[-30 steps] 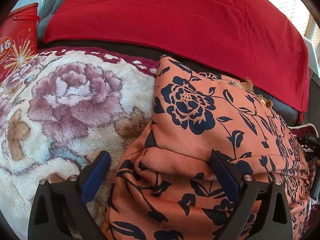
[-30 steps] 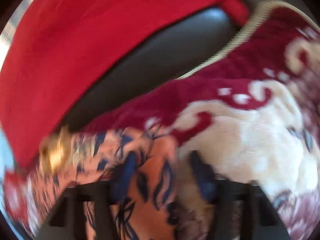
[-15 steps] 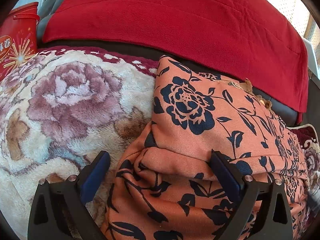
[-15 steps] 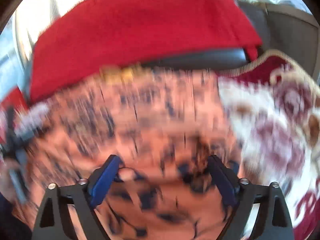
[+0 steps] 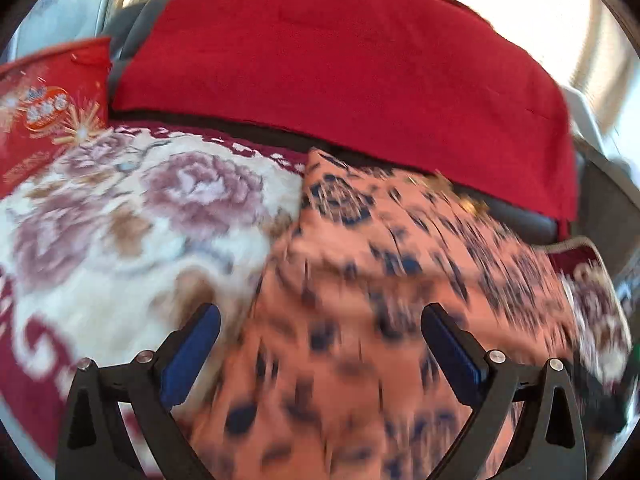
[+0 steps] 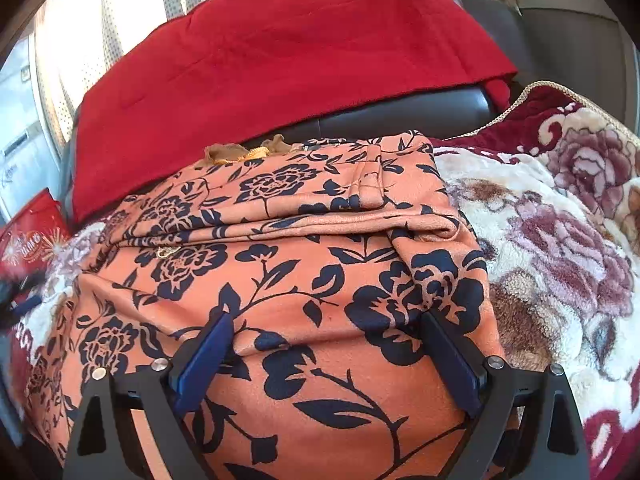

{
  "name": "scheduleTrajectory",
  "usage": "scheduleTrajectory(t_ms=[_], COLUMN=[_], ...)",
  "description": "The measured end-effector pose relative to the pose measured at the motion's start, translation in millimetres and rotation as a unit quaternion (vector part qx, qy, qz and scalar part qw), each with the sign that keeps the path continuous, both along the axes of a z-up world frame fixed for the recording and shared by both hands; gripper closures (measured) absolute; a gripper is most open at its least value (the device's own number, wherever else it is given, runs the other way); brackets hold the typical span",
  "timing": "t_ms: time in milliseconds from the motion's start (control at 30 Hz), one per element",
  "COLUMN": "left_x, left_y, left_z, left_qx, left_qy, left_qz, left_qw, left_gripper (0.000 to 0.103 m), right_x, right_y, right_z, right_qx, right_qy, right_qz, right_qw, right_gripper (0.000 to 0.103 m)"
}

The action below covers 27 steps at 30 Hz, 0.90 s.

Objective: Fold small clothes

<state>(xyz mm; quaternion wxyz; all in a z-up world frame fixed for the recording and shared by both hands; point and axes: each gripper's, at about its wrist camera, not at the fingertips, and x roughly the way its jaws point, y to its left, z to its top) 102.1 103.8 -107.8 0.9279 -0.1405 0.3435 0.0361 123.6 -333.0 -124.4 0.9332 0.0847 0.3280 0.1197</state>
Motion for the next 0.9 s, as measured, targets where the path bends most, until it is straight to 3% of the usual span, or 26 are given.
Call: scheduleTrajectory(t_ms=[100, 233, 333, 433, 567, 667, 800, 900], left_x=[-51, -91, -96, -98, -98, -96, -99, -108], left_y=[-4, 16, 36, 50, 39, 28, 36, 46], left_z=[-8, -27, -38, -46, -50, -51, -49, -48], left_qx=[0.025, 0.020, 0.029, 0.010, 0.051, 0.071, 0.044, 0.010], left_qy=[0.005, 0.039, 0.059, 0.067, 0.077, 0.079, 0.075, 0.073], left_qz=[0.002, 0.036, 0.074, 0.096, 0.086, 0.075, 0.075, 0.084], left_qw=[0.9997, 0.9984, 0.9951, 0.9931, 0.9921, 0.9916, 0.9934, 0.9937], left_gripper=[0.003, 0.003, 0.003, 0.003, 0.003, 0.003, 0.003, 0.003], right_x=[0, 0, -1, -3, -13, -30, -59, -85], right_y=[-1, -3, -4, -4, -5, 1, 7, -8], right_z=[0, 0, 0, 0, 0, -2, -5, 1], right_qx=[0.006, 0.022, 0.026, 0.027, 0.026, -0.014, -0.059, -0.035], right_qy=[-0.002, -0.005, -0.006, -0.008, -0.015, -0.018, -0.027, -0.019], right_qz=[0.002, 0.004, 0.004, 0.003, -0.002, -0.005, -0.005, -0.007], right_qw=[1.000, 1.000, 1.000, 1.000, 1.000, 1.000, 0.998, 0.999], right_gripper=[0.006, 0.006, 0.006, 0.006, 0.006, 0.006, 0.006, 0.006])
